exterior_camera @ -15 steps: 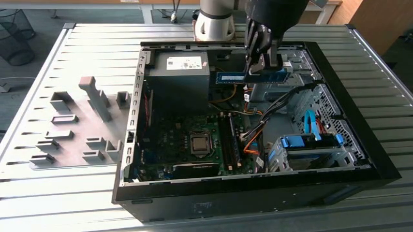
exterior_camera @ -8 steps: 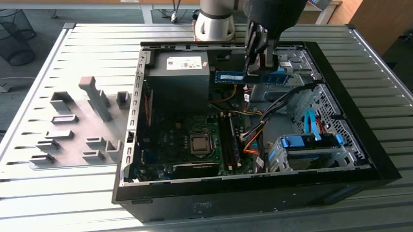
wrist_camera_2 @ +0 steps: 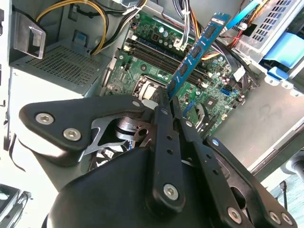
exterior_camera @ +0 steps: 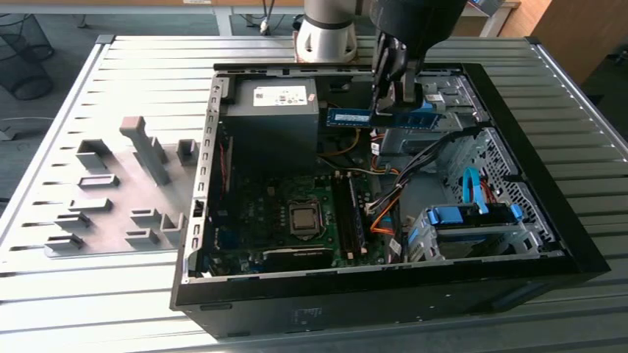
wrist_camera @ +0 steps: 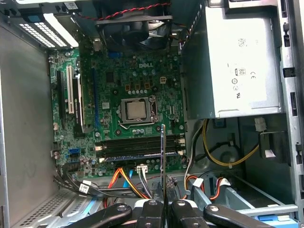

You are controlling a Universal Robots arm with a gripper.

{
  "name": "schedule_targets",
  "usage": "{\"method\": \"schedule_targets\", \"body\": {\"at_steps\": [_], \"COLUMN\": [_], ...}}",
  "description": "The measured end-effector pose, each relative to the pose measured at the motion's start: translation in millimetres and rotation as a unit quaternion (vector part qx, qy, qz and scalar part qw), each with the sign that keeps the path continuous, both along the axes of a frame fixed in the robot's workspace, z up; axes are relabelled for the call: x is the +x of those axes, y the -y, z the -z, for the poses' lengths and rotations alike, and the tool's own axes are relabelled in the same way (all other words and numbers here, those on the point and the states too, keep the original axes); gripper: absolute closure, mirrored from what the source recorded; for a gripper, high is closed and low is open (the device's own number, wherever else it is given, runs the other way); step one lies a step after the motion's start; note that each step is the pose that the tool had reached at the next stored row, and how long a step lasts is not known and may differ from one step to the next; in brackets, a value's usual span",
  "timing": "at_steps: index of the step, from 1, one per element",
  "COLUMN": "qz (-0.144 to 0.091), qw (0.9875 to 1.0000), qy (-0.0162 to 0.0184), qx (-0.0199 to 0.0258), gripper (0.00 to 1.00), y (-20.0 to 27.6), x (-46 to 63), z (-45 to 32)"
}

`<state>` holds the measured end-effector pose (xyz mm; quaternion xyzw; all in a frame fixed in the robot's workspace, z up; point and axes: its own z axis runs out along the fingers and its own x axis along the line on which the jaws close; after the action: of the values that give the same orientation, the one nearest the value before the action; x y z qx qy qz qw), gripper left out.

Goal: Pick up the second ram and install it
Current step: 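Insert the second ram into the second slot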

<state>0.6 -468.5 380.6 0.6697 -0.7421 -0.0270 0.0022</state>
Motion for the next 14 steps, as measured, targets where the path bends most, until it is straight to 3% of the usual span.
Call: {"method": "schedule_targets", "body": {"at_steps": [4, 8, 11, 14], "qz": [0.005, 0.031, 0.056, 0.083], "qw": [1.0, 0.9995, 0.9984, 0.9965], "qy": [0.0, 0.0, 0.0, 0.0], "qx": [0.0, -0.0007, -0.0012, -0.0016], "gripper": [0.86, 0.86, 0.86, 0.86], "y": [0.0, 0.0, 0.0, 0.0], "x": [0.0, 0.0, 0.0, 0.0], "z": [0.1, 0.3, 0.9, 1.4]}}
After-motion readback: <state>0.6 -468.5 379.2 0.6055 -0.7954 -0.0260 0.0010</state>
